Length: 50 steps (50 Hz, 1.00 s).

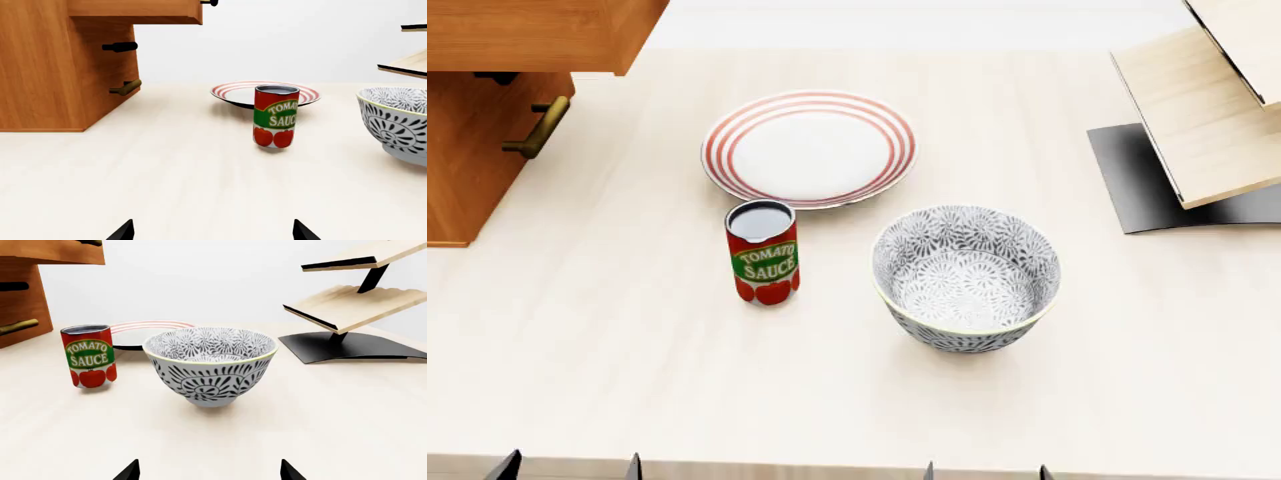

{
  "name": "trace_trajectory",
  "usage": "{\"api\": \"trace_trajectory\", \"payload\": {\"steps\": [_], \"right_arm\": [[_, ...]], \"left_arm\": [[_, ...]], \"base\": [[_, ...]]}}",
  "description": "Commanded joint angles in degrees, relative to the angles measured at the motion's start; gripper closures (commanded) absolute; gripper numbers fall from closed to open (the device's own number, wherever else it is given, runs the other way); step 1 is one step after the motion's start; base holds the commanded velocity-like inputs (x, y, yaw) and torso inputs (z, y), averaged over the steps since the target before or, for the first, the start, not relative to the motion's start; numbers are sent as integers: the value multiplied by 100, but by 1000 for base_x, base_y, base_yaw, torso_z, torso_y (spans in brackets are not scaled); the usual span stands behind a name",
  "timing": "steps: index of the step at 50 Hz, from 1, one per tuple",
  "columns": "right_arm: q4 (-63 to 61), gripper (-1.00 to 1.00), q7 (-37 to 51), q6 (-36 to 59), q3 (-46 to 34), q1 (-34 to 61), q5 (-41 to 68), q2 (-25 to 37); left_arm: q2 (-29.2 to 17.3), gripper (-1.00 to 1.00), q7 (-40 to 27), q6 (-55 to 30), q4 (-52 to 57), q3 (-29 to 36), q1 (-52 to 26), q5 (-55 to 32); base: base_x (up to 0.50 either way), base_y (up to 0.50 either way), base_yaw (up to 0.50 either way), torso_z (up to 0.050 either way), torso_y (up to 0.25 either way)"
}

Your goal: Close the top drawer of the cabinet.

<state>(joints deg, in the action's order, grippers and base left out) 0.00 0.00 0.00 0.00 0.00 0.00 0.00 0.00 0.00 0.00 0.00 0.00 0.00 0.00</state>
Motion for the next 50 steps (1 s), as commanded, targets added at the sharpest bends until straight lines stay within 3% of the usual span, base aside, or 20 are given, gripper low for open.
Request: {"api": "trace_trajectory", "payload": {"steps": [1, 19, 26, 32, 37, 43, 44, 45, 46, 47, 50], "right_arm": [[-81, -100, 107, 44, -105, -36, 87, 88], [-100, -100, 424, -95, -457, 34, 281, 336], [-1844, -100, 633, 1025, -172, 47, 715, 495], [-2776, -100, 1053, 2664, 175, 1053, 974, 642], [-2777, -100, 1053, 2528, 169, 1094, 1083, 602], [-3608, -100, 1620, 2747, 145, 917, 1125, 299], [-4028, -100, 1809, 3243, 354, 1207, 1326, 280], [-4005, -100, 1817, 3226, 320, 1204, 1329, 289], [-3961, -100, 1802, 3213, 265, 1202, 1330, 310], [-3898, -100, 1797, 3155, 245, 1197, 1329, 322], [-3999, -100, 1796, 3169, 329, 1150, 1442, 391]], "left_arm": [[-271, -100, -163, -67, 115, 141, 35, -270], [-450, -100, -524, 114, -145, 532, -124, -228], [-491, -100, -661, 207, -80, 560, -37, -204], [-584, -100, -697, 187, -255, 596, -216, -183], [-697, -100, -666, 187, -308, 615, -219, -205], [-1221, -100, -672, -322, 539, 702, 148, 323], [-1406, -100, 169, -1182, 1399, 1561, -542, 1183], [-1119, -100, 97, -1321, 2008, 1038, -334, 391], [-1007, -100, 351, -2083, 1661, 1104, -579, 131], [-1099, -100, 3, -1634, 1439, 1372, -587, 725], [-1104, -100, 37, -1589, 1393, 1527, -566, 780]], "base": [[0, 0, 0, 0, 0], [0, 0, 0, 0, 0], [0, 0, 0, 0, 0], [0, 0, 0, 0, 0], [0, 0, 0, 0, 0], [0, 0, 0, 0, 0], [0, 0, 0, 0, 0], [0, 0, 0, 0, 0], [0, 0, 0, 0, 0], [0, 0, 0, 0, 0], [0, 0, 0, 0, 0]]}}
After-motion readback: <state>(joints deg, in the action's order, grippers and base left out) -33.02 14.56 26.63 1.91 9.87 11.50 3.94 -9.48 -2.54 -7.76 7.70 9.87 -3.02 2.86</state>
